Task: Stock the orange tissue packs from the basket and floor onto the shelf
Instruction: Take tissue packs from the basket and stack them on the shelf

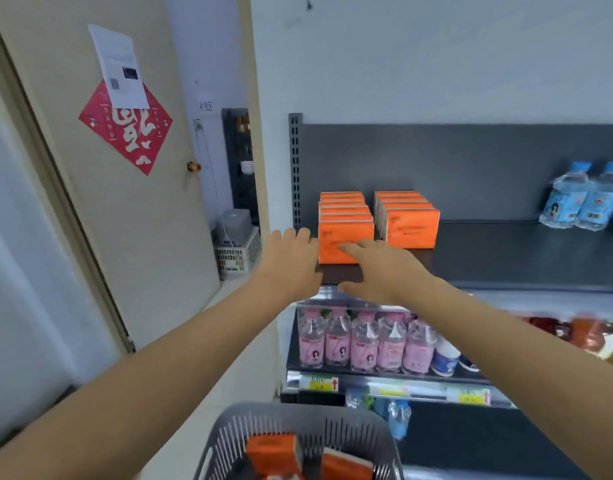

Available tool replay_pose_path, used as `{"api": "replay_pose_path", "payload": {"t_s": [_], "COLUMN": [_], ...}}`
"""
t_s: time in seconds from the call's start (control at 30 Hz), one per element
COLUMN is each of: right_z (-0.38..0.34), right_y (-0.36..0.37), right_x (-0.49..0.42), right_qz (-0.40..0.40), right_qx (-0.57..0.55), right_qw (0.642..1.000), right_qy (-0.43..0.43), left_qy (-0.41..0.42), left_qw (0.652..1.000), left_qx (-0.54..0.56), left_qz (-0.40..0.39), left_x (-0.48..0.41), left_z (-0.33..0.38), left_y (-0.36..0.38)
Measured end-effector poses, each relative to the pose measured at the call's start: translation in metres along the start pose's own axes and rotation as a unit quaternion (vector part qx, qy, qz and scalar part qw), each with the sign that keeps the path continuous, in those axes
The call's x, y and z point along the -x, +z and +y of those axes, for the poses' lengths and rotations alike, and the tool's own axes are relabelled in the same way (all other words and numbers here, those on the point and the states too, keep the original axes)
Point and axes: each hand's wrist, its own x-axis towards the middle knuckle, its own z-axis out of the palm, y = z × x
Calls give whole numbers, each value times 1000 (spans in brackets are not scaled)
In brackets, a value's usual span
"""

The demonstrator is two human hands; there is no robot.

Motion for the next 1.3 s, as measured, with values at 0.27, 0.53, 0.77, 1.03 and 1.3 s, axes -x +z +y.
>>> {"api": "replay_pose_path", "payload": {"t_s": [0.27, 0.53, 0.77, 1.03, 1.3], "right_z": [-100, -136, -128, -134, -145], "right_y": [88, 205, 315, 385, 407], "right_x": [56, 81, 100, 125, 123], "right_qz": [-79, -299, -519, -529, -554], "right_qx": [-61, -101, -99, -155, -203], "right_qw": [995, 948, 847, 833, 805], "right_qy": [-11, 31, 62, 51, 68], "left_qy": [-32, -19, 165, 185, 188], "left_qw": [990, 959, 918, 854, 797], "left_qx": [15, 33, 8, 71, 72], "left_qz": [-135, -282, -361, -481, -569], "left_x": [109, 188, 231, 234, 239], "left_z": [-45, -40, -12, 34, 41], "left_y": [85, 195, 275, 337, 376]}}
